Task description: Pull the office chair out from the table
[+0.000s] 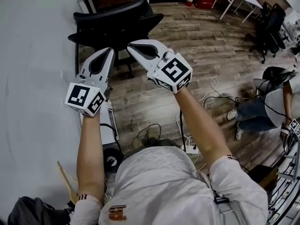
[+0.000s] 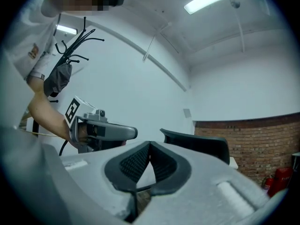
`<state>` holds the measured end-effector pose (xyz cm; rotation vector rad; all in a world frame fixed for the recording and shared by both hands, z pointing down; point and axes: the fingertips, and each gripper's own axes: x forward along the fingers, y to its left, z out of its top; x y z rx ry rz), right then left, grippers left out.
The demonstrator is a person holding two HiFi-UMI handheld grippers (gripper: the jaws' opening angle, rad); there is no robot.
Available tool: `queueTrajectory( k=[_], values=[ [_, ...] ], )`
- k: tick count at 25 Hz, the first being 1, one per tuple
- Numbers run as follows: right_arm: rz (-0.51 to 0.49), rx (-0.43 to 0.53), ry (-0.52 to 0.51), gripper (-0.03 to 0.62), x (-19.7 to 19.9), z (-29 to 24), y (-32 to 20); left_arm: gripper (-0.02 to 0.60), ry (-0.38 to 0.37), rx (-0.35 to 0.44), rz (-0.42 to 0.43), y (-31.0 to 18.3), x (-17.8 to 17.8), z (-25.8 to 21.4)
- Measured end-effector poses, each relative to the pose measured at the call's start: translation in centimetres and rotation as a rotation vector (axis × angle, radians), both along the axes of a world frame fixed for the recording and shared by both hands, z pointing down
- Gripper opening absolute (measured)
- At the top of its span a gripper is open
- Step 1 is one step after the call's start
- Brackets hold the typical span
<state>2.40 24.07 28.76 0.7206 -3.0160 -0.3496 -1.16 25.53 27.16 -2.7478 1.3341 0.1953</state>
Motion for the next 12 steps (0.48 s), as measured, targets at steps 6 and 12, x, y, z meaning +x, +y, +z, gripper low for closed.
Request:
queueTrajectory(
  k=[6,12],
  values=[
    [-0.011,-0.025,-0.059,0.002,-1.0,0.4,1.9,0.000,-0.006,-0.003,0.015,0.9,0.4,0.2],
    [-0.002,-0.030,-0.085,0.002,-0.7,-0.1,2.5,0.000,-0.018,0.000,0.022,1.7,0.8,-0.1]
  ],
)
